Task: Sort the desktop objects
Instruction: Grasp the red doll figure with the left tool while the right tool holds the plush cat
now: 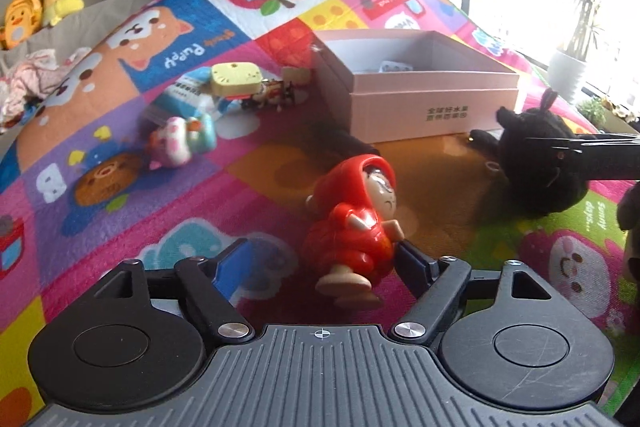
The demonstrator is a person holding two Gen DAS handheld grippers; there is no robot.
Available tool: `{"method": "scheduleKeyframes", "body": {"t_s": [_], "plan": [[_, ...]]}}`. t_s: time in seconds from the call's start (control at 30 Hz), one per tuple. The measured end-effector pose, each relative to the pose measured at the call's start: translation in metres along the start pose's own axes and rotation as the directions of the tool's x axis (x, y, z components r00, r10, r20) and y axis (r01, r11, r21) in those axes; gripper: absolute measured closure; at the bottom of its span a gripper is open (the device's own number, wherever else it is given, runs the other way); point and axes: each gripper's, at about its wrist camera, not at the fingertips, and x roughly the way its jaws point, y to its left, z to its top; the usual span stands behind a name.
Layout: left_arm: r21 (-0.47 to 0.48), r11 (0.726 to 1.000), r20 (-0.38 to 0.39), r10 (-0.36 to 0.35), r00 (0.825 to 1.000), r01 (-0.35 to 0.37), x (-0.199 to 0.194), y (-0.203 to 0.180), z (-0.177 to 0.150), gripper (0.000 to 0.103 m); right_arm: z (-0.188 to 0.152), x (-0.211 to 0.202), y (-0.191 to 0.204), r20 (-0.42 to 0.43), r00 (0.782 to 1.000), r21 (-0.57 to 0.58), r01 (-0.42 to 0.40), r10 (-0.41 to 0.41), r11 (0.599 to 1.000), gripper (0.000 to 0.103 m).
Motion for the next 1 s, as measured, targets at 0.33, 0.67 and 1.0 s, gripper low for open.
{"method": "scheduleKeyframes", "body": {"t_s": [0.33,0.67,1.0], "plan": [[-0.058,0.977,0.058,0.207,0.977,-0.204,-0.009,0.038,0.007,0.009,0.0,0.002,0.001,-0.01,1.0,-0.005,0.003,-0.003,1.0,0.0],[0.034,0.999,0.115,-0.043,0.992,0.04,-0.002,0.009,0.011,0.002,0.0,0.002,0.001,-0.013,1.0,-0.004,0.002,-0.002,1.0,0.0],[-0.07,0.997,0.001,-0.045,0.999,0.045,0.049,0.031,0.024,0.002,-0.001,0.004,0.003,-0.026,1.0,-0.009,-0.007,0.007,1.0,0.0]]}}
